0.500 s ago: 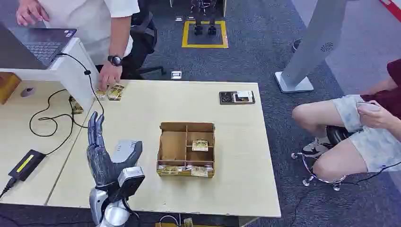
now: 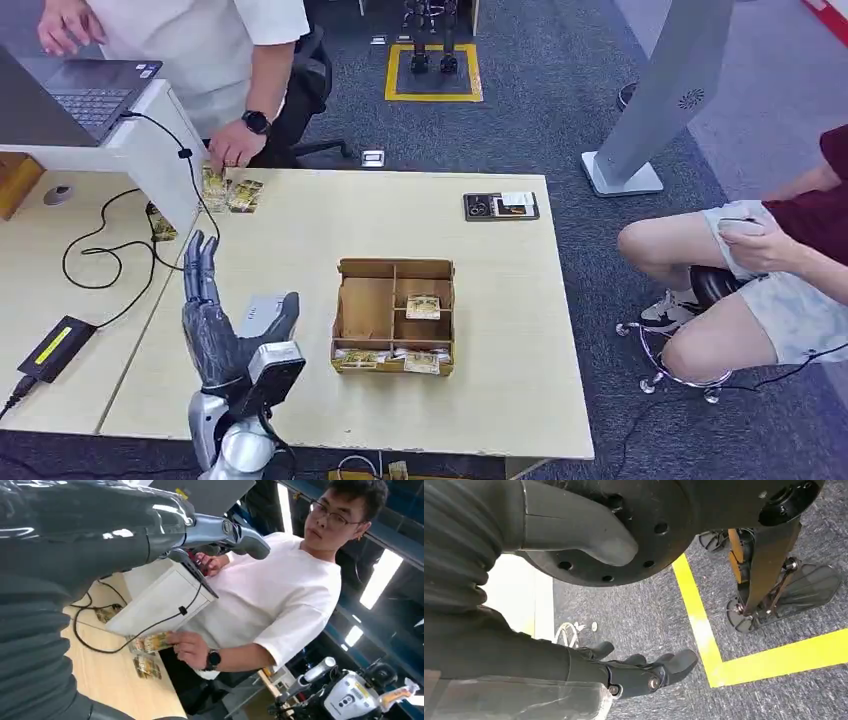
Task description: Pass the card to the sensor for recognition and then transmit it.
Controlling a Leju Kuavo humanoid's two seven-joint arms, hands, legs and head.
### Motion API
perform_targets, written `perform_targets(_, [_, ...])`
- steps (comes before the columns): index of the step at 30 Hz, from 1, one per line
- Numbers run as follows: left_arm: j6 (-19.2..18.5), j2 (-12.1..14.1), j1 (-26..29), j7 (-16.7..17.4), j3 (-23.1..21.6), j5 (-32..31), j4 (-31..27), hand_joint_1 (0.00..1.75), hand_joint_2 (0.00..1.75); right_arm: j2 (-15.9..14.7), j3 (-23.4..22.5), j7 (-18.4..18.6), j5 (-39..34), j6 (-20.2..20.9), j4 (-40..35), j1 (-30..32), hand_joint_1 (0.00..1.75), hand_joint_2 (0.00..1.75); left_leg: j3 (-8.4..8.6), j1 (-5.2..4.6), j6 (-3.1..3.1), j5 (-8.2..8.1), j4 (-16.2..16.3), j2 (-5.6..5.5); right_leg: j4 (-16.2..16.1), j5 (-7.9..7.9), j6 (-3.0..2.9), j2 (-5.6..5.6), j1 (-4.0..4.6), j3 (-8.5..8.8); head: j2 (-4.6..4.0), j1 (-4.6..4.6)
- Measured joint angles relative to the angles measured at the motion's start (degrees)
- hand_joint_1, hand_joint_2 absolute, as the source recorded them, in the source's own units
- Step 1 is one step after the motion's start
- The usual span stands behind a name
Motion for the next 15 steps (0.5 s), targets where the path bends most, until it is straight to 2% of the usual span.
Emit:
perform_targets(6, [0.0,0.7,-5.0,3.3,0.0,-1.5,4.1,0.0,1.75,0.0,0.9,0.0,0.3,0.0,0.0,0.0,0.0,1.75,0.0,0.0,0.02,0.02,0.0,0.0,0.0,0.02,0.02,0.0,0.0,0.02,0.0,-0.02])
perform_targets(10, [0.0,1.5,-8.3,4.4,0.6,-4.1,7.6,0.0,1.75,0.0,1.5,0.0,1.0,-0.2,0.0,-0.1,0.0,1.75,-0.01,0.0,0.02,0.02,0.0,0.0,0.0,0.02,0.02,0.01,0.0,0.02,0.0,-0.02])
perform_targets(15, [0.0,2.4,-11.4,5.3,1.0,-4.0,12.1,0.0,1.75,0.0,2.0,0.0,1.0,-0.2,0.0,-0.1,0.0,1.75,-0.01,0.0,0.02,0.02,0.0,0.0,0.0,0.02,0.02,0.01,0.0,0.01,0.0,-0.02])
